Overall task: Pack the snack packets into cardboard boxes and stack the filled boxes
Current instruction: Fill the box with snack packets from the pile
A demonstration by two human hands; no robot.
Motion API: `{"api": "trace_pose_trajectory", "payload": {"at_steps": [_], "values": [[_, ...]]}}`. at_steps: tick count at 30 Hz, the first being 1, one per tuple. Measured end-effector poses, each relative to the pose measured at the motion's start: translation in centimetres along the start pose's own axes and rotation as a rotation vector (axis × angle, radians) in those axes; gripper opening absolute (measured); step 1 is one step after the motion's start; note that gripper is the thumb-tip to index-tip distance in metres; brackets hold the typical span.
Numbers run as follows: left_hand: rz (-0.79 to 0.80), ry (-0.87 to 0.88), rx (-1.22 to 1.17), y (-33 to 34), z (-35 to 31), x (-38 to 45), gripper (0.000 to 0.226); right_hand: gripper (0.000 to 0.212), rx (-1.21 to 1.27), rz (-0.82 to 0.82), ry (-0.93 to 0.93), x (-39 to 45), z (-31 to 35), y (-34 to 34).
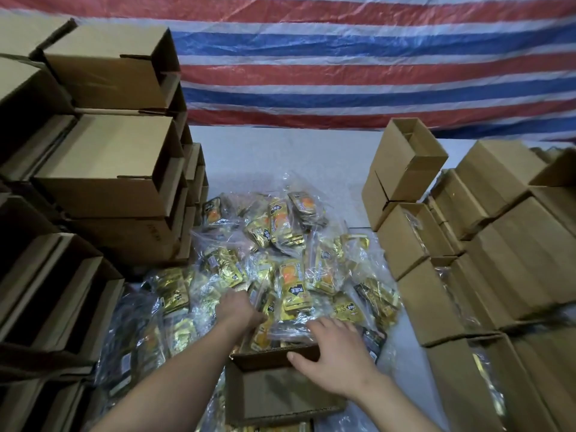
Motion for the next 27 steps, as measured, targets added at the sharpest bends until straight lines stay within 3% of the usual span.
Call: {"api": "trace_pose_trajectory", "payload": {"at_steps": [5,11,14,19,23,27], "values": [[0.068,-0.031,-0.321,1.0,0.3,-0.6,0.061,0.089,0.012,-0.044,-0.001,0.6,0.1,-0.2],[-0.073,-0.059,-0.511,-3.6,0.9,-1.4,0.037,0.09,0.162,-0.134,0.034,1.7,0.4,-1.9],[-0.117,-0.033,-0.663,-7.4,0.5,-2.3,0.051,0.094,0.42,-0.195,0.125,2.8,0.4,-3.6],[-0.233,0.15,-0.86,-15.3,-2.9,-5.6,0.021,0.078,0.92,-0.165,0.311,6.1,1.5,-6.8],[-0.267,0.282,-0.957,-19.3,-5.9,-8.9,0.021,0.097,1.27,-0.119,0.344,8.4,4.5,-9.2],[-0.261,0.357,-1.01,-20.7,-7.8,-10.9,0.013,0.112,1.42,-0.195,0.316,8.9,6.0,-11.1]]}}
Point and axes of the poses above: each hand's wrist, its own x-axis towards the middle knuckle, its own y-axis out of the palm, z = x × y, the point moved 8 cm from there along x, towards the middle knuckle, and after that the axes turned 7 degrees about -z, right-handed, at the moved point
